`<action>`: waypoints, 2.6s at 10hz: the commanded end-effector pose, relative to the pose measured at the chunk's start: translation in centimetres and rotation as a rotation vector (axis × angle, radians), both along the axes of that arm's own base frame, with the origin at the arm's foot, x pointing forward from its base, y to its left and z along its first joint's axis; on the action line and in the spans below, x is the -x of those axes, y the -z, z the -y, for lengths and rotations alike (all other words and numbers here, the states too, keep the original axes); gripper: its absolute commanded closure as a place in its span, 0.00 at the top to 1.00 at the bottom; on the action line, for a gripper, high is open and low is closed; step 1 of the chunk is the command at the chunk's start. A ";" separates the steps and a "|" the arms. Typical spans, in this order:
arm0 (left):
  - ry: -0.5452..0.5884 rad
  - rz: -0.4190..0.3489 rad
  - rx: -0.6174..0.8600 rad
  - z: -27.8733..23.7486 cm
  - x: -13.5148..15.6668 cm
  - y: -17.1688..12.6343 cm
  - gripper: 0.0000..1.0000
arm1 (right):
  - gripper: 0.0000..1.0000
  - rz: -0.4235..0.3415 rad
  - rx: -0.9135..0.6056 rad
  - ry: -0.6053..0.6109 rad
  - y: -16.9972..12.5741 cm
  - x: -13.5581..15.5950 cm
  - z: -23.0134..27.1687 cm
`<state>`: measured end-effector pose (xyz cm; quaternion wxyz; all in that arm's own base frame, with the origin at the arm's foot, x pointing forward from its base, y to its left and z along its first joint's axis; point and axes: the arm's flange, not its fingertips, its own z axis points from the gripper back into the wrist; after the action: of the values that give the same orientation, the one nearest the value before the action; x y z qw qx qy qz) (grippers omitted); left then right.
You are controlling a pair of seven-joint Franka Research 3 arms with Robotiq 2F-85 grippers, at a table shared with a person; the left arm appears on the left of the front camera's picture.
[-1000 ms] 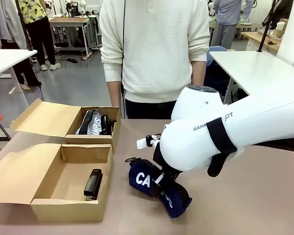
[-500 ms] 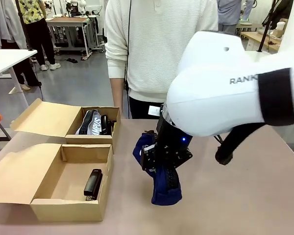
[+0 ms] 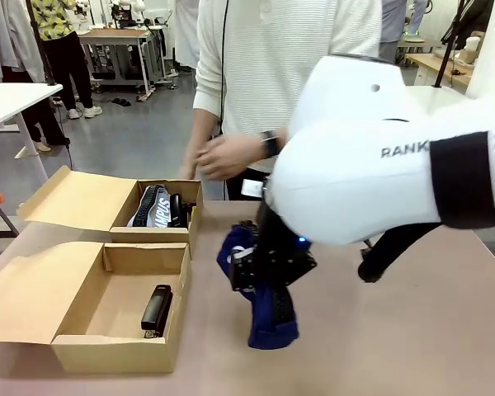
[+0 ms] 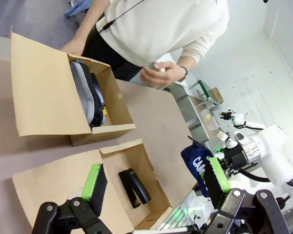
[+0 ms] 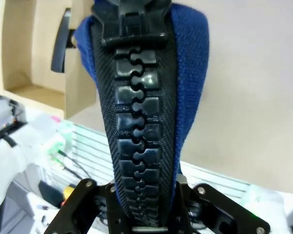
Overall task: Place items inside the box.
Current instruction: Pick up a Pencil pouch or Stapler and place it inside the Mailer Box closest to the robot.
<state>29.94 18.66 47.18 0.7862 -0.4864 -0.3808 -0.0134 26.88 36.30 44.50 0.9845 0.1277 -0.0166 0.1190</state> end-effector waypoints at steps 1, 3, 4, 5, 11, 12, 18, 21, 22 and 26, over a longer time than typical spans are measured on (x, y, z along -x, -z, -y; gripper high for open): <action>0.001 0.029 0.009 0.1 0.1 -0.1 1.00 | 0.07 0.079 0.009 -0.001 -1.0 -0.4 -5.8; 0.001 0.029 0.009 0.1 0.1 -0.1 1.00 | 0.07 0.005 -0.061 0.125 -1.7 0.5 -2.1; 0.001 0.029 0.009 0.1 0.1 -0.1 1.00 | 0.07 -0.014 -0.122 0.208 -2.6 2.7 3.2; 0.001 0.029 0.009 0.1 0.1 -0.1 1.00 | 0.07 -0.008 -0.201 0.293 -3.6 5.2 8.1; 0.001 0.029 0.009 0.1 0.1 -0.1 1.00 | 0.07 -0.035 -0.329 0.482 -6.8 7.0 14.1; 0.001 0.029 0.009 0.1 0.1 -0.1 1.00 | 0.07 -0.035 -0.329 0.482 -6.8 7.0 14.1; 0.001 0.029 0.009 0.1 0.1 -0.1 1.00 | 0.07 -0.035 -0.299 0.499 -6.6 7.6 14.4; 0.001 0.029 0.009 0.1 0.1 -0.1 1.00 | 0.07 -0.020 -0.282 0.405 -5.8 4.7 9.2; 0.001 0.029 0.009 0.1 0.1 -0.1 1.00 | 0.07 -0.003 -0.292 0.403 -5.8 4.5 8.7; 0.001 0.029 0.009 0.1 0.1 -0.1 1.00 | 0.07 -0.003 -0.307 0.458 -6.0 5.4 10.7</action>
<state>29.92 18.66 47.18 0.7859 -0.4870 -0.3808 -0.0140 22.09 26.31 50.83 0.9583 0.2592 -0.0570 -0.1060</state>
